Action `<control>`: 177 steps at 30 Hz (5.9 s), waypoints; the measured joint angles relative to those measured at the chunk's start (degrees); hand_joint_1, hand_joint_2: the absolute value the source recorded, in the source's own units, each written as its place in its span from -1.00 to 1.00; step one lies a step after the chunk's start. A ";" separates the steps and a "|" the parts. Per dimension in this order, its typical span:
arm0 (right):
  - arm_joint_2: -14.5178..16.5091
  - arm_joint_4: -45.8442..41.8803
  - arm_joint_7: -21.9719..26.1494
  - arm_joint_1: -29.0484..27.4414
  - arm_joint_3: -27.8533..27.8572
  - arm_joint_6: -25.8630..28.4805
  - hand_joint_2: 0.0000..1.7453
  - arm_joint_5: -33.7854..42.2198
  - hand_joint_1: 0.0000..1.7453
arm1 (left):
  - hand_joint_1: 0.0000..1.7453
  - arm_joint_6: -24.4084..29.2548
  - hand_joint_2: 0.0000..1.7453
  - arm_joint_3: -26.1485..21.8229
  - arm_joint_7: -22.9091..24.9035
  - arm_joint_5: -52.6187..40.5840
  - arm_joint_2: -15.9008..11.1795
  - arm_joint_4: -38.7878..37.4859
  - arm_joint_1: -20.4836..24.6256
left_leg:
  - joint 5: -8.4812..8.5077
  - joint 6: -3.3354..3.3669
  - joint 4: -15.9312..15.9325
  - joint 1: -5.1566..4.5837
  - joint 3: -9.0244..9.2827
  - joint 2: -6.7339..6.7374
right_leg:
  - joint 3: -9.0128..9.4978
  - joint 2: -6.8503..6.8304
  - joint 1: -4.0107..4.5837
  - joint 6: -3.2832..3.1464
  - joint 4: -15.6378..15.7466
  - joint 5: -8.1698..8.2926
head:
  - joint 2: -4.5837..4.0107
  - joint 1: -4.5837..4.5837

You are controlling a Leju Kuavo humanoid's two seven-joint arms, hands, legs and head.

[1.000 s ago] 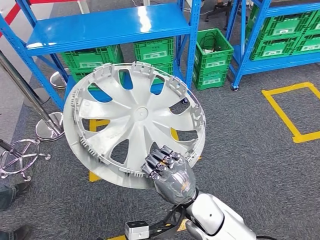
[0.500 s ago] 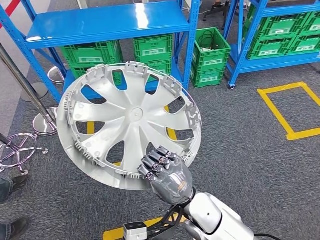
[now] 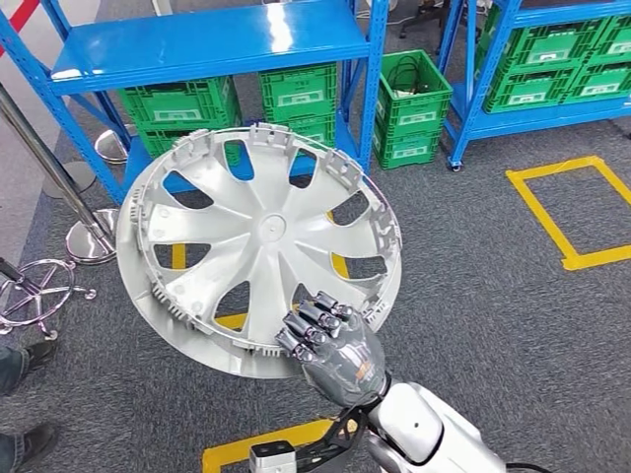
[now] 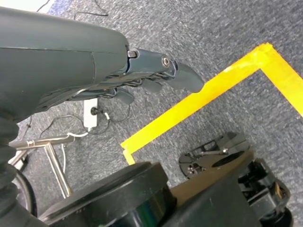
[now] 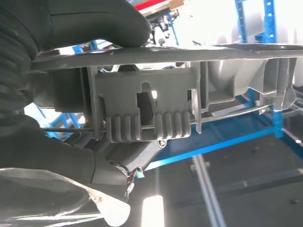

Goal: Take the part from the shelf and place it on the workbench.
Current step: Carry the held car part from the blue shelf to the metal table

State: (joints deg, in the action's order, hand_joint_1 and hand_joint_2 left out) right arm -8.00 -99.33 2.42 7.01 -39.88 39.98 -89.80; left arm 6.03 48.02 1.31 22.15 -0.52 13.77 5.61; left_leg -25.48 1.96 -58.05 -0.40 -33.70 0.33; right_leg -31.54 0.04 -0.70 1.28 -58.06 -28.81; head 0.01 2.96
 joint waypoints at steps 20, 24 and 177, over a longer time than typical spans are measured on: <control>0.36 -1.32 0.52 -0.37 0.82 0.00 1.00 0.00 0.92 | -1.00 0.60 1.00 0.00 0.77 -0.95 0.42 0.02 0.60 | 1.93 -0.20 2.69 0.22 0.46 0.39 | -0.73 -0.06 -0.08 0.73 0.26 0.14 | 0.00 -0.02; 0.42 -1.57 0.38 -0.19 0.80 0.00 1.00 -0.02 0.92 | -1.00 0.92 1.00 0.00 1.04 -1.11 0.55 0.02 0.91 | 2.50 0.02 3.62 0.60 0.57 1.61 | -6.55 -0.03 -0.30 1.57 -11.73 -6.01 | 0.00 0.31; 1.29 -16.49 26.43 -22.28 32.69 0.00 1.00 -0.17 0.92 | -1.00 -0.63 1.00 1.55 6.71 -11.39 2.46 -0.16 2.37 | -2.71 -0.39 2.06 0.72 3.72 -0.52 | -8.16 1.33 0.21 0.74 -7.97 -1.72 | 0.03 1.18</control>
State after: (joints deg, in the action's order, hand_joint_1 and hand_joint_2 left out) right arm -6.71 -115.81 28.85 -15.27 -7.19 39.98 -89.97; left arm 5.40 49.57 8.02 10.76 1.94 13.61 7.98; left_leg -28.19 1.57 -55.98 0.32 -29.98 -0.19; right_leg -39.70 1.37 -0.48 2.02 -66.03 -30.52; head 0.03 4.13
